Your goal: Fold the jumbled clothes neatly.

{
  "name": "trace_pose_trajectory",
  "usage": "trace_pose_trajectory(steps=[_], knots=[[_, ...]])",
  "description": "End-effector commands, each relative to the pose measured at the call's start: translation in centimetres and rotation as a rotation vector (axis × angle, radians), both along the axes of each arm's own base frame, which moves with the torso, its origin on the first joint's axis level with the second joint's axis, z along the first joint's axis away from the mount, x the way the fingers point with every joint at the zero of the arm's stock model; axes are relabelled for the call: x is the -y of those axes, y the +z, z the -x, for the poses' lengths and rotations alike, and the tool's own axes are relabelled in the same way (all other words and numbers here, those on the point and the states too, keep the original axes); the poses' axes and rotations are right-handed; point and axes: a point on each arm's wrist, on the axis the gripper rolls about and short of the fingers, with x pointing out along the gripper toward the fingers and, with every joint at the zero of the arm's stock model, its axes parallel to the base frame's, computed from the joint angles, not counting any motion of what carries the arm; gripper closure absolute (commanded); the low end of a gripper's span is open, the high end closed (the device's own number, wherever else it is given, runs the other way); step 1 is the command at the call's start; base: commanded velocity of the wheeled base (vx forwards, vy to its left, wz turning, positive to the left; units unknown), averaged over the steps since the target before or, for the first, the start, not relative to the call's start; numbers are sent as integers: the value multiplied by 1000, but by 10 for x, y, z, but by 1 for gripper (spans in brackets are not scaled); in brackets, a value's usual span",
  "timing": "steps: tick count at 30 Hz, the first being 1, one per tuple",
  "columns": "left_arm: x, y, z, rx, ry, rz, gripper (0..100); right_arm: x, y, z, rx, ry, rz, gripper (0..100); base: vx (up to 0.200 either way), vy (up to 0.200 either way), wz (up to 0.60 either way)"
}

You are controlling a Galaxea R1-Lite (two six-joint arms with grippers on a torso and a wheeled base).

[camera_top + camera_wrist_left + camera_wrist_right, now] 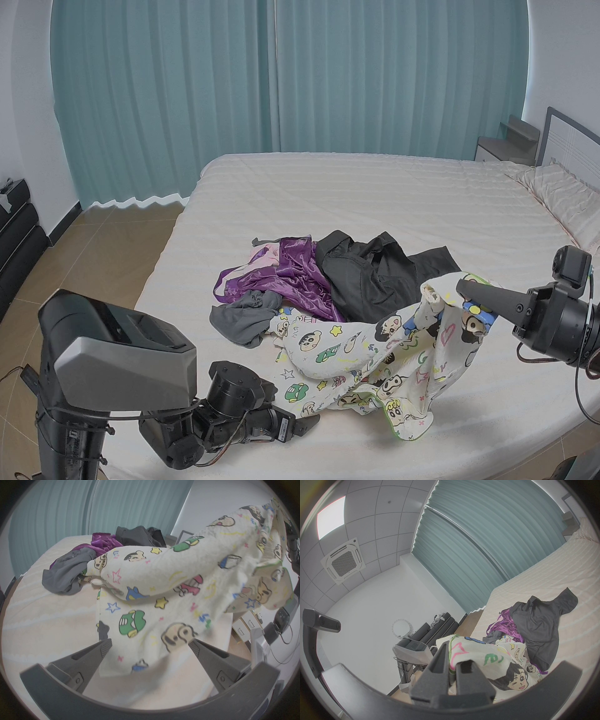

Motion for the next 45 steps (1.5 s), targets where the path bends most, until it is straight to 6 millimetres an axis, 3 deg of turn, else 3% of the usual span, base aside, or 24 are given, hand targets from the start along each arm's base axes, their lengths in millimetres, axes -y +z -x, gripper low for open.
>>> trace_pose_trajectory(steps=[1, 10, 11, 18, 22, 23, 24, 25, 27, 28, 29, 31, 32, 33, 34, 36, 39, 43, 45], knots=[[8, -20, -12, -4, 24, -5, 0, -1, 2, -2, 3, 0, -4, 100, 0, 0, 0], [18, -22, -26, -13, 90, 73, 0, 2, 1, -3, 1, -20, -5, 100, 0, 0, 0], [18, -22, -26, -21, 101, 82, 100, 2, 1, -3, 0, -21, -6, 100, 0, 0, 0], [8, -18, -28, -27, 148, 94, 100, 6, -1, -5, -9, -43, 0, 100, 0, 0, 0], [-3, 2, -33, 33, 199, 138, 100, 6, -4, -7, -21, -51, 8, 100, 0, 0, 0], [-6, 23, -35, 78, 235, 197, 100, 7, -7, -9, -34, -61, 16, 100, 0, 0, 0], [-6, 25, -35, 81, 238, 204, 100, 7, -7, -10, -34, -63, 16, 100, 0, 0, 0], [-8, 42, -34, 103, 260, 256, 100, 7, -9, -13, -43, -72, 21, 100, 0, 0, 0], [-13, 90, -26, 150, 289, 406, 100, 5, -10, -23, -54, -91, 27, 100, 0, 0, 0], [-13, 93, -25, 153, 290, 414, 100, 5, -10, -24, -55, -92, 28, 100, 0, 0, 0], [-16, 121, -20, 184, 299, 506, 100, 2, -6, -30, -47, -98, 21, 100, 0, 0, 0], [-19, 146, -13, 224, 294, 572, 100, -3, 0, -36, -34, -97, 10, 100, 0, 0, 0], [-20, 147, -12, 227, 296, 576, 100, -3, 1, -37, -33, -97, 9, 100, 0, 0, 0], [-22, 166, -8, 269, 309, 608, 100, -7, 6, -41, -18, -90, 0, 100, 0, 0, 0], [-22, 166, -8, 269, 309, 608, 100, -7, 6, -41, -18, -90, 0, 100, 0, 0, 0], [-21, 200, -2, 333, 322, 665, 100, -18, 24, -44, 33, -70, -34, 100, 0, 0, 0], [-24, 232, 7, 371, 323, 707, 100, -24, 42, -49, 85, -87, -72, 100, 0, 0, 0], [-26, 261, 24, 396, 286, 752, 100, -29, 64, -43, 165, -64, -134, 100, 0, 0, 0], [-27, 271, 34, 410, 264, 779, 100, -32, 66, -38, 189, -40, -158, 100, 0, 0, 0]])
